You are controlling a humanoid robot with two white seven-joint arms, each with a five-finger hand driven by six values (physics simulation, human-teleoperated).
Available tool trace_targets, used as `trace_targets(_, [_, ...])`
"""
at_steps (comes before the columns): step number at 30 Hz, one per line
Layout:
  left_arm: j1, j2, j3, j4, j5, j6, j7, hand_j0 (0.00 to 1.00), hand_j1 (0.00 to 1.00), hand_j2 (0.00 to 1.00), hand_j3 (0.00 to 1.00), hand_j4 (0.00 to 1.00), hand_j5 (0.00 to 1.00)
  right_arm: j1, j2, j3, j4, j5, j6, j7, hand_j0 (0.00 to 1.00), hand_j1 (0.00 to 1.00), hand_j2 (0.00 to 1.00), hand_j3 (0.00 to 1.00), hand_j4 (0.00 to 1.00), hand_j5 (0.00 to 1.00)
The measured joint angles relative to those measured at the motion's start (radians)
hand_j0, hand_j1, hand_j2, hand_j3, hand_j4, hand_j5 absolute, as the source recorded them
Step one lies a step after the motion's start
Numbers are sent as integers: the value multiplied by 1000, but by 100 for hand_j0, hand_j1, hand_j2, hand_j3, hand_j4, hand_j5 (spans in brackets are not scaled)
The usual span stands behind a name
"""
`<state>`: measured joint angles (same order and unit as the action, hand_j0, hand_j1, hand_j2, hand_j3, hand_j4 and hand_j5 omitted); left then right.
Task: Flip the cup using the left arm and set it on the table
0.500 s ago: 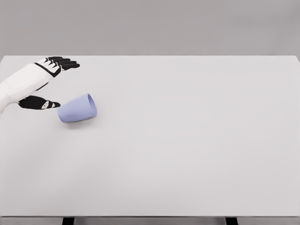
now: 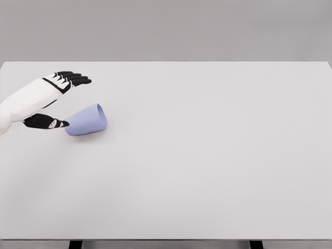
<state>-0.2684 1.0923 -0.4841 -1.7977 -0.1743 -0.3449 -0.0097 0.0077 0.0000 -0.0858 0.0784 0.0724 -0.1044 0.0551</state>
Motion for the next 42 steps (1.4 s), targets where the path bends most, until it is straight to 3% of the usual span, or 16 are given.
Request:
trace_targets(10, [3,-5,-1,-1,44,7,1,100,100,100,100,100,100,0,0,0,0,0,0,0,100,100,100,100,100,100])
trace_targets(17, [25,-21,-14,-1,230,88,2,100,100,100,100,100,100,0,0,0,0,0,0,0,100,100,100,100,100,100])
trace_targets(24, [18,-85,-31,-2,323,228,-1,100,100,100,100,100,100,0,0,0,0,0,0,0,100,100,100,100,100,100])
trace_targets(34, [20,-167,-68,-3,315,357,10,100,100,100,100,100,100,0,0,0,0,0,0,0,100,100,100,100,100,100])
trace_targets(42, [28,-219,-70,-3,243,444,66,100,100,100,100,100,100,0,0,0,0,0,0,0,100,100,100,100,100,100])
